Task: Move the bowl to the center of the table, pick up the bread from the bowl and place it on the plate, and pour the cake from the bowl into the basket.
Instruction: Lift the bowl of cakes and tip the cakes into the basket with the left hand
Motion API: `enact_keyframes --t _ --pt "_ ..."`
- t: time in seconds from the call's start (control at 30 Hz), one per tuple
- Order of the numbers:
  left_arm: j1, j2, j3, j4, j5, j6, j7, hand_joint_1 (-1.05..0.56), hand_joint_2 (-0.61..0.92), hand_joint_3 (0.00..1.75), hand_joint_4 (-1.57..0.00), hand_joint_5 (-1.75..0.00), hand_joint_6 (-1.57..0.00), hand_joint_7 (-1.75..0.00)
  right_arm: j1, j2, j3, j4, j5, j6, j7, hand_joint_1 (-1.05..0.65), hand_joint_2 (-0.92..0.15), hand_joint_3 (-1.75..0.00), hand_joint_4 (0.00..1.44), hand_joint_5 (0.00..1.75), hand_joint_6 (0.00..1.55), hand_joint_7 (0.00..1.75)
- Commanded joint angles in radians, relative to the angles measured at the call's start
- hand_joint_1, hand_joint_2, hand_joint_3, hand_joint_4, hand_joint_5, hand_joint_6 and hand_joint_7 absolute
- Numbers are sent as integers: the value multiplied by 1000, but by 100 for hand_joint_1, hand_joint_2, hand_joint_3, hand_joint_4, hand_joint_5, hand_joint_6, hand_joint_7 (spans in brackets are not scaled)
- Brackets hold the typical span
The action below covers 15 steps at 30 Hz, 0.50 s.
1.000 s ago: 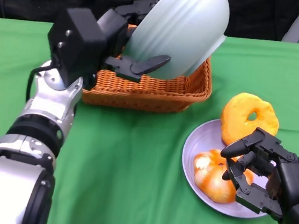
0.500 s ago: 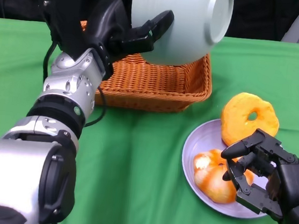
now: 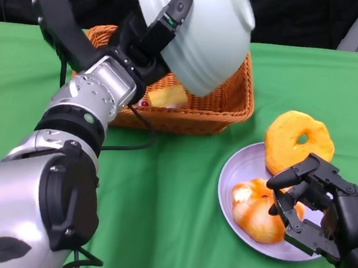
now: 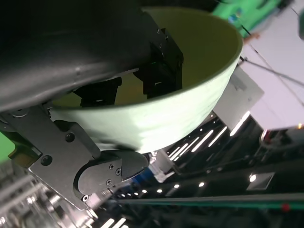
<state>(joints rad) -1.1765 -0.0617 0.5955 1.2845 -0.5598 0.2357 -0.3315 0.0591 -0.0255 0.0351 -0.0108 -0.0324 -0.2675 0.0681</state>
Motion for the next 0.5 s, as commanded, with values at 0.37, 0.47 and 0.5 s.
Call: enact_keyframes --t 0.37,0.47,0.5 --pt "-28 11 53 -11 -46 72 -8 -25 74 77 -86 -175 -71 -175 10 -10 -16 -9 9 -3 -2 0 -74 -75 69 152 60 138" --pt "-32 11 29 -21 -27 55 -26 -26 75 69 -87 -175 -69 -175 9 -12 -17 -8 2 -5 -5 -1 -74 -74 69 152 60 139" --pt "-37 11 18 -27 -19 48 -31 -26 75 70 -87 -175 -68 -174 9 -11 -17 -8 3 -3 -4 0 -74 -74 69 152 60 139"
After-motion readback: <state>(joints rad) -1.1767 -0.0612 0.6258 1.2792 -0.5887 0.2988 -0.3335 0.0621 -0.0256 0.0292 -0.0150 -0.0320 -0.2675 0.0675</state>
